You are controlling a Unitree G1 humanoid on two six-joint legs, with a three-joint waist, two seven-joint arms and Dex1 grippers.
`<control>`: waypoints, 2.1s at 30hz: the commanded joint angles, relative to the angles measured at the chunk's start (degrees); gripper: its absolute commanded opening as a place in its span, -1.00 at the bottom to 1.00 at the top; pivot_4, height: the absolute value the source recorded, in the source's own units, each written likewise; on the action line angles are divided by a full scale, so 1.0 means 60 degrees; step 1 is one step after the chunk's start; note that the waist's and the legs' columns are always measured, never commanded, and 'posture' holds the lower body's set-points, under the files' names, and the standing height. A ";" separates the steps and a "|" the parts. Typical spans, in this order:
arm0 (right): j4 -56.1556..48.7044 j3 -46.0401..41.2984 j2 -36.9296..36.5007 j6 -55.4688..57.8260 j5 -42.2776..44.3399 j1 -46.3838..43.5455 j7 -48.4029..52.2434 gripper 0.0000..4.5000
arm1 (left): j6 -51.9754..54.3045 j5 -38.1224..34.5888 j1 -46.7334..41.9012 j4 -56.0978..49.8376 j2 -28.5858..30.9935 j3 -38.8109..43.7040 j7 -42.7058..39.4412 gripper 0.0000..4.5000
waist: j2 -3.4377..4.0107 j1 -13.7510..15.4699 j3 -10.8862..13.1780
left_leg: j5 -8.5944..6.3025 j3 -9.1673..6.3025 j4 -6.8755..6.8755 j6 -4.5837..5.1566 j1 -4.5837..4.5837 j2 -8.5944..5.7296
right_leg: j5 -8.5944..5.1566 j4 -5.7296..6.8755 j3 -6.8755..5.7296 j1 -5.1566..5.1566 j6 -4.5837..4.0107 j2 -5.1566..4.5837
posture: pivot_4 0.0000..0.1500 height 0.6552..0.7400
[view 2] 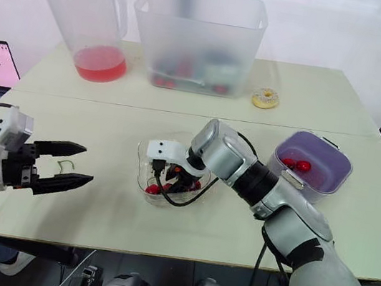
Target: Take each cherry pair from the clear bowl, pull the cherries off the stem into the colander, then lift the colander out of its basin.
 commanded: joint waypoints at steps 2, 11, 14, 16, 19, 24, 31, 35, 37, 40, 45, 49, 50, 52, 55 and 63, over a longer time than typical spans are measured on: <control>0.0102 -0.0012 0.0139 -0.0137 -0.0290 -0.0027 0.0008 0.22 | -0.0028 -0.0070 -0.0081 -0.0230 0.0076 0.0342 0.0036 1.00 | 0.0000 -0.0016 0.0000 | 0.0000 -0.0001 0.0000 0.0000 0.0001 0.0002 | 0.0000 0.0000 0.0000 0.0000 0.0000 0.0002 | 1.00 -0.21; 0.0264 -0.0256 0.0206 -0.0047 -0.0443 -0.0035 0.0022 -0.30 | -0.0026 -0.0021 -0.0435 -0.0127 0.0064 -0.0013 0.0125 1.00 | 0.0000 -0.0008 0.0000 | 0.0000 0.0000 0.0000 0.0000 0.0003 0.0000 | 0.0000 0.0000 0.0000 0.0003 0.0000 0.0001 | 1.00 -0.21; 0.0119 -0.0443 0.0162 0.0101 -0.0363 -0.0095 0.0033 -0.30 | -0.0008 -0.0016 -0.0538 -0.0052 0.0046 -0.0099 0.0120 1.00 | 0.0000 -0.0016 0.0000 | 0.0000 0.0000 0.0000 0.0000 0.0003 0.0000 | 0.0000 0.0000 0.0000 0.0002 0.0000 0.0001 | 1.00 -0.21; -0.0076 -0.0626 0.0028 0.0213 -0.0271 -0.0182 0.0110 -0.30 | 0.0011 -0.0068 -0.0646 0.0045 0.0023 -0.0137 0.0135 1.00 | 0.0000 -0.0008 0.0000 | 0.0000 0.0000 0.0000 0.0000 0.0002 0.0001 | 0.0000 0.0000 -0.0001 0.0002 0.0000 0.0002 | 1.00 -0.21; -0.0369 -0.1126 -0.0185 0.0441 -0.0088 -0.0387 0.0120 -0.30 | 0.0090 -0.0261 -0.0960 0.0305 -0.0078 -0.0141 0.0186 1.00 | 0.0000 0.0010 0.0000 | 0.0000 -0.0001 0.0001 0.0000 0.0002 0.0000 | 0.0000 0.0000 -0.0001 0.0003 0.0000 0.0001 | 1.00 -0.21; -0.1123 -0.2150 -0.0631 0.1013 0.0356 -0.0496 0.0053 -0.30 | 0.0269 -0.0478 -0.1560 0.0721 -0.0254 -0.0277 0.0320 1.00 | -0.0002 0.0005 -0.0001 | 0.0000 -0.0001 -0.0001 0.0000 0.0002 -0.0001 | 0.0000 0.0000 -0.0002 0.0003 0.0000 0.0001 | 1.00 -0.21; -0.2613 -0.4499 -0.0995 -0.0391 0.1039 0.0233 -0.1157 -0.30 | 0.1233 -0.2266 -0.3523 0.1804 -0.1192 -0.0154 0.1720 1.00 | -0.0005 0.0091 -0.0002 | 0.0000 -0.0002 0.0000 0.0000 0.0006 -0.0001 | 0.0000 0.0000 -0.0004 0.0010 0.0001 0.0000 | 1.00 -0.21; -0.3123 -0.5288 -0.0923 -0.2371 0.0573 0.0635 -0.2677 -0.30 | 0.1659 -0.3396 -0.5096 0.2445 -0.2088 -0.0209 0.3150 1.00 | -0.0015 0.0040 -0.0005 | 0.0001 -0.0010 0.0017 0.0000 0.0002 -0.0006 | 0.0001 0.0007 -0.0011 0.0018 0.0003 -0.0005 | 1.00 -0.21; -0.3125 -0.5361 -0.0886 -0.3250 0.0194 0.0693 -0.3372 -0.30 | 0.1527 -0.3349 -0.5672 0.2635 -0.2485 -0.0372 0.3700 1.00 | -0.0015 0.0011 -0.0005 | 0.0001 -0.0008 0.0016 -0.0001 0.0006 -0.0006 | 0.0001 0.0009 -0.0010 0.0019 0.0003 -0.0003 | 1.00 -0.21; -0.2952 -0.5160 -0.0964 -0.5367 -0.1134 0.0789 -0.4891 -0.30 | 0.1175 -0.3037 -0.6712 0.2995 -0.3240 -0.0750 0.4465 1.00 | -0.0015 0.0019 -0.0005 | 0.0004 -0.0003 0.0011 -0.0005 0.0013 -0.0004 | 0.0001 0.0012 -0.0011 0.0018 0.0003 0.0001 | 1.00 -0.21; -0.2666 -0.4950 -0.1026 -0.6801 -0.2194 0.1033 -0.5909 -0.30 | 0.1014 -0.2603 -0.7619 0.3037 -0.3859 -0.1501 0.4600 1.00 | -0.0017 0.0018 -0.0006 | 0.0004 0.0003 0.0012 -0.0006 0.0013 -0.0007 | 0.0001 0.0012 -0.0008 0.0020 0.0003 0.0000 | 1.00 -0.21; -0.2835 -0.4976 -0.0887 -0.7058 -0.2529 0.1212 -0.6191 -0.30 | 0.0871 -0.2120 -0.8066 0.3308 -0.4186 -0.2002 0.4595 1.00 | -0.0017 0.0015 -0.0005 | 0.0006 0.0003 0.0016 -0.0007 0.0013 -0.0005 | 0.0001 0.0011 -0.0009 0.0022 0.0003 0.0002 | 1.00 -0.21; -0.2896 -0.4937 -0.0894 -0.7121 -0.2646 0.1255 -0.6209 -0.30 | 0.0829 -0.2004 -0.8211 0.3443 -0.4285 -0.2085 0.4610 1.00 | -0.0017 0.0015 -0.0006 | 0.0006 0.0003 0.0017 -0.0007 0.0013 -0.0005 | 0.0001 0.0012 -0.0009 0.0022 0.0003 0.0003 | 1.00 -0.21; -0.2982 -0.4852 -0.0923 -0.7251 -0.2855 0.1340 -0.6212 -0.30 | 0.0772 -0.1805 -0.8492 0.3679 -0.4447 -0.2215 0.4634 1.00 | -0.0017 0.0018 -0.0005 | 0.0006 0.0002 0.0017 -0.0007 0.0013 -0.0004 | 0.0001 0.0011 -0.0009 0.0022 0.0003 0.0003 | 1.00 -0.21; -0.2975 -0.4772 -0.0999 -0.7550 -0.3155 0.1374 -0.6221 -0.30 | 0.0827 -0.1549 -0.8848 0.3966 -0.4545 -0.2390 0.4585 1.00 | -0.0017 0.0019 -0.0005 | 0.0006 0.0002 0.0017 -0.0007 0.0013 -0.0005 | 0.0001 0.0010 -0.0009 0.0024 0.0003 0.0003 | 1.00 -0.21; -0.2792 -0.4691 -0.1193 -0.8512 -0.3786 0.1430 -0.6256 -0.32 | 0.1176 -0.1107 -0.9314 0.4288 -0.4520 -0.2713 0.4283 0.43 | -0.0017 0.0013 -0.0005 | 0.0006 0.0001 0.0016 -0.0007 0.0013 -0.0003 | 0.0001 0.0009 -0.0009 0.0024 0.0003 0.0005 | 1.00 -0.21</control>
